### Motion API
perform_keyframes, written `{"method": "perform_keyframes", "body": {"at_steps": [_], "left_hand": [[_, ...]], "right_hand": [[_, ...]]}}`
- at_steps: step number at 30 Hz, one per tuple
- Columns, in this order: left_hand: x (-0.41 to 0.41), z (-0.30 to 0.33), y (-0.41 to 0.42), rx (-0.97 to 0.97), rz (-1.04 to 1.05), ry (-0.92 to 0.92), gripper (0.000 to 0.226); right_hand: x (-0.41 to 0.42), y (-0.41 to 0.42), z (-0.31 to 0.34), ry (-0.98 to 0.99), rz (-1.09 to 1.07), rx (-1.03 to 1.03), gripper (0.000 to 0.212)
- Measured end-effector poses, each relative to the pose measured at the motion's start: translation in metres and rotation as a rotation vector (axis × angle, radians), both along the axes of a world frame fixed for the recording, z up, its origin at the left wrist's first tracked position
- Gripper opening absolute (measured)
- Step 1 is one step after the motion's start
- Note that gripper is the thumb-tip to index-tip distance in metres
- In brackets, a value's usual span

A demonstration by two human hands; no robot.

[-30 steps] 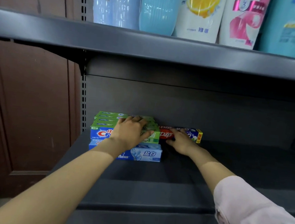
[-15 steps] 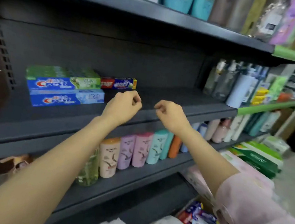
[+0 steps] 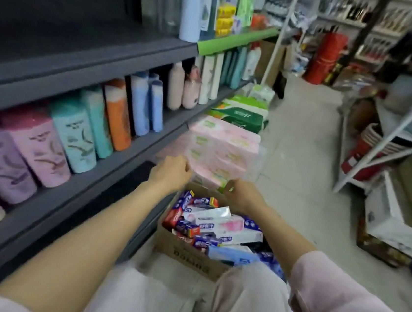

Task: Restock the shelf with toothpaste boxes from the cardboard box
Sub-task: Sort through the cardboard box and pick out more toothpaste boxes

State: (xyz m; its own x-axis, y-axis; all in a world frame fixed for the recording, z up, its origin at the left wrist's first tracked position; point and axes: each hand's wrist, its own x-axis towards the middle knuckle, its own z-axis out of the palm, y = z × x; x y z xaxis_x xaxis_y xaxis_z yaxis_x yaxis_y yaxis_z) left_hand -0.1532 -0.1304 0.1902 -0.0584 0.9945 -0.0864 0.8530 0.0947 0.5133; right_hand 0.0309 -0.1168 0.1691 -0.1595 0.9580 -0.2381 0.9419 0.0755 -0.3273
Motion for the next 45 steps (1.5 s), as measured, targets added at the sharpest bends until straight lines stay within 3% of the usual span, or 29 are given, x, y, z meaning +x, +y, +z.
{"method": "perform_keyframes", "body": {"at_steps": [6, 16, 22, 25, 28, 30, 32, 35, 40, 43, 45], "left_hand": [[0.078, -0.108, 0.061, -0.180, -0.057, 0.039, 0.023], [0.129, -0.301, 0.122, -0.488, -0.314, 0.280, 0.034], [0.139, -0.369, 0.126, -0.655, -0.486, 0.209, 0.042], [0.150, -0.383, 0.123, -0.699, -0.522, 0.175, 0.041], [0.157, -0.383, 0.124, -0.702, -0.556, 0.177, 0.064], [0.163, -0.379, 0.125, -0.737, -0.624, 0.271, 0.078], [0.169, -0.377, 0.121, -0.755, -0.675, 0.399, 0.077], [0.178, -0.384, 0.115, -0.730, -0.673, 0.459, 0.062], [0.163, -0.380, 0.123, -0.699, -0.563, 0.097, 0.046], [0.147, -0.374, 0.128, -0.667, -0.386, -0.037, 0.041], [0.142, -0.370, 0.128, -0.637, -0.256, -0.080, 0.047]], "right_hand": [[0.083, 0.035, -0.105, -0.031, -0.094, -0.168, 0.033], [0.135, 0.072, -0.267, -0.027, -0.069, -0.388, 0.070], [0.147, 0.074, -0.332, -0.047, -0.008, -0.569, 0.096], [0.157, 0.070, -0.351, -0.078, -0.006, -0.621, 0.094], [0.162, 0.072, -0.361, -0.101, 0.015, -0.573, 0.067], [0.164, 0.074, -0.364, -0.079, 0.030, -0.567, 0.055], [0.168, 0.072, -0.366, -0.042, -0.008, -0.571, 0.056], [0.175, 0.065, -0.368, 0.030, -0.156, -0.557, 0.075], [0.185, 0.057, -0.372, 0.301, -0.393, -0.561, 0.099], [0.185, 0.060, -0.378, 0.275, -0.426, -0.568, 0.099], [0.182, 0.063, -0.380, 0.091, -0.245, -0.593, 0.084]]}}
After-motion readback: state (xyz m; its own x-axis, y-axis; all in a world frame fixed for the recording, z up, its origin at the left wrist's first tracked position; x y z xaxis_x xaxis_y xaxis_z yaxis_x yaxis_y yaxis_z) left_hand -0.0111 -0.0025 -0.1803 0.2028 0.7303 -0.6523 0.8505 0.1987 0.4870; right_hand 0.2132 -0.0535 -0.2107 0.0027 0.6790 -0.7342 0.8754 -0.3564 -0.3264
